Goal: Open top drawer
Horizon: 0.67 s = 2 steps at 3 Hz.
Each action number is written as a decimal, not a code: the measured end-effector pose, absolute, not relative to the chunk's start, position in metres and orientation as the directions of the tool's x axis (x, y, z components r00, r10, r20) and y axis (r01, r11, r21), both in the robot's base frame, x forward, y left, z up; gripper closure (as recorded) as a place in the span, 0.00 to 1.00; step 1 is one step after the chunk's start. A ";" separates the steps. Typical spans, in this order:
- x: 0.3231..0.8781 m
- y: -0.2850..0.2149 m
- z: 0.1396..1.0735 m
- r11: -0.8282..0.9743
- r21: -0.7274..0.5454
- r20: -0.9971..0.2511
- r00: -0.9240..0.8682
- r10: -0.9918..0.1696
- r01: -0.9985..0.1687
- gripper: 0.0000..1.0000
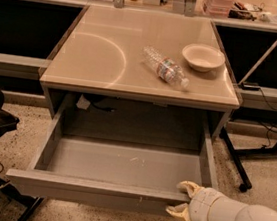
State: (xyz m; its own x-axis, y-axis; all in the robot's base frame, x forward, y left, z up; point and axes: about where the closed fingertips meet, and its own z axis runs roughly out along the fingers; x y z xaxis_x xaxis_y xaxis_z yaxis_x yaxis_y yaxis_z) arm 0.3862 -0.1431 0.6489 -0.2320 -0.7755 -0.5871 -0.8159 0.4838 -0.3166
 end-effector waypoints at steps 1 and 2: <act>0.386 -0.143 0.650 0.484 -0.316 -0.587 -0.232 -0.775 -0.816 1.00; 0.383 -0.143 0.650 0.487 -0.317 -0.588 -0.235 -0.774 -0.814 1.00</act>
Offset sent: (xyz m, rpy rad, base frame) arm -0.5431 -0.1234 -0.1059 0.1119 -0.0799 -0.3770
